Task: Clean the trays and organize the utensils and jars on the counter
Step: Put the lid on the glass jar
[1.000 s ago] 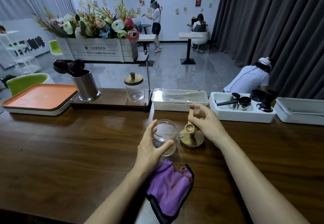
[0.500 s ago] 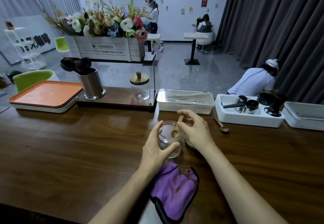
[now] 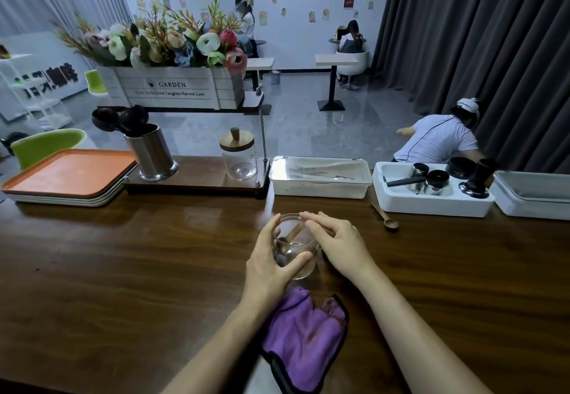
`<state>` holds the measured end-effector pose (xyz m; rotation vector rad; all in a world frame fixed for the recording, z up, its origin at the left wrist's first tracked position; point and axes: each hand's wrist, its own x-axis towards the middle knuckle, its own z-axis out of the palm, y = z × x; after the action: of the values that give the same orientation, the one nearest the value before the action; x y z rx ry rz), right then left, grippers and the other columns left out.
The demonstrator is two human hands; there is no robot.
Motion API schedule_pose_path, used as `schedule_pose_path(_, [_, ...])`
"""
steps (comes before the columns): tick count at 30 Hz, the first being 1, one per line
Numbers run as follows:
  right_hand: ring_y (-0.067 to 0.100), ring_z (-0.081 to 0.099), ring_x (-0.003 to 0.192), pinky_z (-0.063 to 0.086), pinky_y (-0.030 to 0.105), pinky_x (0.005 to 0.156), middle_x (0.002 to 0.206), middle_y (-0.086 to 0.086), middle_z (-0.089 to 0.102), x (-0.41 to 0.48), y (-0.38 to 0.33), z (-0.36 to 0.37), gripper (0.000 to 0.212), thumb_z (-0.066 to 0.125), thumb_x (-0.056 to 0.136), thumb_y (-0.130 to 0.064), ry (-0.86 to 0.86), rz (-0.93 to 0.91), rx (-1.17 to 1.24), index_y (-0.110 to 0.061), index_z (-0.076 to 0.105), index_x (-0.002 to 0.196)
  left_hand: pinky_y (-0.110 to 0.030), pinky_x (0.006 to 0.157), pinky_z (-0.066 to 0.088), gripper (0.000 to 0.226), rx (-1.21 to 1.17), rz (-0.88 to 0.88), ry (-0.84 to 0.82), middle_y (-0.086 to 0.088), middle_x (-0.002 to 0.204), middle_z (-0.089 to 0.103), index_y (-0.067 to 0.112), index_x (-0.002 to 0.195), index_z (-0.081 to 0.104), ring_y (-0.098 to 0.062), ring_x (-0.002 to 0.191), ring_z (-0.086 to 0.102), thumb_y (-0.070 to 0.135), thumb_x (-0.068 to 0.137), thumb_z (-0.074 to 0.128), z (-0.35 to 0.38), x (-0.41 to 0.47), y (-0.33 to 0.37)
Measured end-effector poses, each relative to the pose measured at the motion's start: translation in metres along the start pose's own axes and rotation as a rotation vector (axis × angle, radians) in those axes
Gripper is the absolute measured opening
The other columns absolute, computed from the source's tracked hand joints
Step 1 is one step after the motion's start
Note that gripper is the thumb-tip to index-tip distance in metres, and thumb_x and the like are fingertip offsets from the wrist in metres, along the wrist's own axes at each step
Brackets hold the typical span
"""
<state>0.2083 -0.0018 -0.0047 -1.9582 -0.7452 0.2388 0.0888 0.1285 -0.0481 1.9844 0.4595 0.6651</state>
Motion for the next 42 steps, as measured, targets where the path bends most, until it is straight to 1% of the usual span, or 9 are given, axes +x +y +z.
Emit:
schedule_pose_path(2, [-0.009,0.044,0.129,0.026,-0.008,0.089,0.136,-0.017,0.061,-0.004,-0.005,-0.002,0.025,0.06,0.098,-0.038,-0.046,0.012,0.018,-0.048,0.069,0.119,-0.023,0.103,0.048,0.088,0.002,0.004,-0.005,0.023,0.139,0.056,0.05,0.149,0.037,0.009,0.124,0.053,0.055,0.075,0.085,0.0,0.0,0.0])
schedule_pose_path(7, [0.001,0.05,0.128,0.024,-0.012,0.082,0.144,-0.017,0.053,-0.006,-0.003,-0.002,0.025,0.061,0.098,-0.035,-0.094,0.025,0.044,-0.042,0.07,0.12,-0.019,0.102,0.048,0.088,0.005,0.012,0.003,0.024,0.139,0.056,0.049,0.149,0.038,0.011,0.124,0.053,0.053,0.075,0.086,0.0,-0.001,0.0])
schedule_pose_path(11, [-0.006,0.05,0.128,0.037,0.015,0.11,0.133,-0.018,0.063,-0.006,0.005,-0.004,0.023,0.063,0.095,-0.039,-0.076,-0.013,0.139,-0.046,0.072,0.115,-0.028,0.104,0.05,0.087,-0.014,0.008,0.011,0.025,0.138,0.057,0.05,0.147,0.039,0.007,0.124,0.055,0.053,0.074,0.086,0.001,-0.001,-0.001])
schedule_pose_path(13, [-0.001,0.061,0.118,0.048,0.033,0.106,0.119,-0.019,0.071,-0.006,0.013,-0.008,0.022,0.063,0.094,-0.038,-0.034,-0.015,0.192,-0.042,0.074,0.113,-0.034,0.106,0.051,0.089,-0.012,0.006,0.019,0.024,0.14,0.056,0.05,0.147,0.039,0.005,0.126,0.055,0.057,0.071,0.085,0.001,0.0,-0.003])
schedule_pose_path(19, [-0.003,0.068,0.086,0.052,0.02,0.076,0.094,-0.02,0.075,-0.018,0.039,-0.027,0.018,0.067,0.094,-0.019,0.312,-0.032,-0.063,-0.033,0.078,0.101,-0.035,0.11,0.048,0.094,0.022,-0.003,0.018,0.024,0.143,0.054,0.051,0.149,0.036,0.008,0.131,0.049,0.067,0.068,0.081,0.002,0.001,-0.003])
schedule_pose_path(26, [0.018,0.061,0.105,0.037,0.022,0.081,0.109,-0.009,0.073,-0.023,0.067,-0.023,0.029,0.078,0.085,-0.023,0.311,0.011,-0.312,-0.027,0.075,0.113,-0.031,0.108,0.049,0.094,0.039,-0.002,0.02,0.02,0.142,0.056,0.052,0.149,0.035,0.005,0.129,0.052,0.063,0.07,0.083,0.002,0.002,-0.001])
schedule_pose_path(36, [0.016,0.064,0.105,0.05,0.031,0.089,0.104,-0.011,0.074,-0.008,0.069,-0.023,0.02,0.077,0.086,-0.026,0.259,0.059,-0.179,-0.029,0.076,0.106,-0.034,0.109,0.048,0.094,0.049,-0.014,0.011,0.02,0.144,0.055,0.051,0.15,0.034,0.005,0.131,0.05,0.061,0.071,0.084,0.001,0.002,0.001])
schedule_pose_path(40, [0.009,0.065,0.097,0.037,0.0,0.078,0.097,-0.013,0.072,0.003,0.04,-0.036,0.015,0.075,0.088,-0.02,0.379,-0.013,-0.043,-0.026,0.075,0.102,-0.037,0.109,0.049,0.093,0.04,-0.018,0.004,0.022,0.145,0.053,0.05,0.15,0.035,0.004,0.132,0.05,0.06,0.072,0.084,0.001,0.002,0.0])
schedule_pose_path(42, [-0.003,0.064,0.094,0.037,-0.001,0.078,0.093,-0.021,0.071,0.007,0.015,-0.041,0.015,0.075,0.089,-0.022,0.397,-0.081,-0.009,-0.03,0.075,0.102,-0.038,0.109,0.049,0.093,0.031,-0.018,0.007,0.022,0.146,0.053,0.049,0.15,0.036,0.004,0.133,0.05,0.06,0.071,0.084,0.001,0.003,0.0])
